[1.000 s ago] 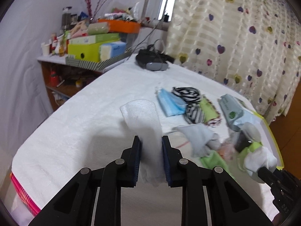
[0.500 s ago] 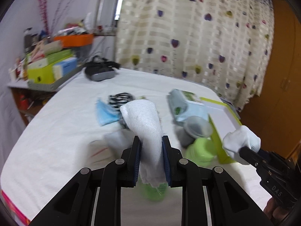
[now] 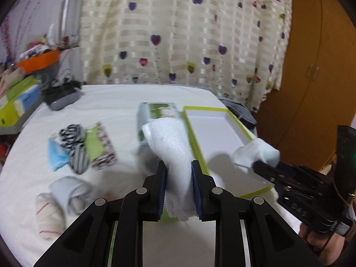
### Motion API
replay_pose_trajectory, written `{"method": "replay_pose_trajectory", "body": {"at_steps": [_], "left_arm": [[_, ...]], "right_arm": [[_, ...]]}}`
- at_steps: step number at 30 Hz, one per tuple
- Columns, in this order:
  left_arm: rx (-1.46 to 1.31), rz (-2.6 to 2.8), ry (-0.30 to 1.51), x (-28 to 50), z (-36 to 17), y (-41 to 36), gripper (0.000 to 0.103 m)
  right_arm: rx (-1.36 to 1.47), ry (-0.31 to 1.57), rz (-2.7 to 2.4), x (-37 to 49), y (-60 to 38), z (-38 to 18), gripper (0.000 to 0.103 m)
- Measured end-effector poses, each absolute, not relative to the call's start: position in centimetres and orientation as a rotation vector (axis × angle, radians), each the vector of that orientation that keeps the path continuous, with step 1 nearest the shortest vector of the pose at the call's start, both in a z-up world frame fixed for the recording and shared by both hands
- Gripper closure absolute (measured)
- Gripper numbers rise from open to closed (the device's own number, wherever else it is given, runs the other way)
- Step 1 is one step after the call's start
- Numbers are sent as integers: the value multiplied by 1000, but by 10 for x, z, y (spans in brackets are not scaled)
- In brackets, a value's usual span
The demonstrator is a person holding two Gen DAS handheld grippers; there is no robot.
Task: Organize soft objects
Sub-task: 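Carry the towel roll and white sock into the green-rimmed box with both grippers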
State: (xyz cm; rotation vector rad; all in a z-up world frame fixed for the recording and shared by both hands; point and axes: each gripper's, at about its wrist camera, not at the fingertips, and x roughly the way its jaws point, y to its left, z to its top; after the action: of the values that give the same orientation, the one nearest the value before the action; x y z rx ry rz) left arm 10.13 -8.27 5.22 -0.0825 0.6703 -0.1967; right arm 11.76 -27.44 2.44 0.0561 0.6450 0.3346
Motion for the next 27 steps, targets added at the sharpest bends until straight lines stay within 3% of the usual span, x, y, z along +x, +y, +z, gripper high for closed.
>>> {"method": "replay_pose_trajectory", "body": {"at_steps": [11, 16, 19, 27], "left_arm": [[-57, -300, 732, 142, 36, -129, 82], [-53, -337, 770, 155, 23, -143, 82], [-51, -361, 786, 160, 16, -150, 82], [-49, -412, 839, 175, -2, -164, 81]], "right_arm": [[55, 750, 288, 150, -297, 0, 76], [55, 795, 272, 156, -301, -9, 70], [62, 786, 257, 153, -306, -11, 54], [48, 760, 229, 148, -316, -6, 54]]}}
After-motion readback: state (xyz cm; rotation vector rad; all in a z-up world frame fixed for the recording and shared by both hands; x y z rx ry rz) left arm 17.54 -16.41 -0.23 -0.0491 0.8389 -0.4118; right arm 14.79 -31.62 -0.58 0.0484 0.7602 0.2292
